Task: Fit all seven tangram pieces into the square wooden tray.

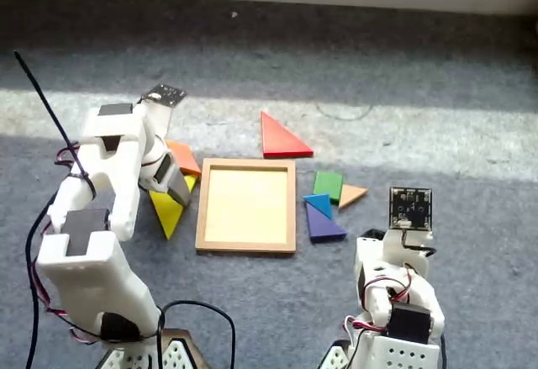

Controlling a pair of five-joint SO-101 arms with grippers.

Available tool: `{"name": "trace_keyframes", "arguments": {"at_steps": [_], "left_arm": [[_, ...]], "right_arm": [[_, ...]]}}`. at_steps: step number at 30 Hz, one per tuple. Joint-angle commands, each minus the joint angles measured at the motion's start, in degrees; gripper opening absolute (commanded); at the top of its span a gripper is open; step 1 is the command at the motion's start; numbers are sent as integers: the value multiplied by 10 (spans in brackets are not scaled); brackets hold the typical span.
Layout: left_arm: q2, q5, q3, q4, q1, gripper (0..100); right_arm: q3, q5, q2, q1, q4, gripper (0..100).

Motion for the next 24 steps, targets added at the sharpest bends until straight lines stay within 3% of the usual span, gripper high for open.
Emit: {"name": "trace_keyframes", "arguments": {"at_steps": [1,8,24], "left_arm": [[5,2,-30,8,-5,303],[6,4,-29,47,37,301],[3,4,-8,52,53,209]], "right_arm": [[-2,-5,-6,5,-15,24],[-2,-4,-6,5,-15,24],[-2,-4,-6,5,-15,24]]}}
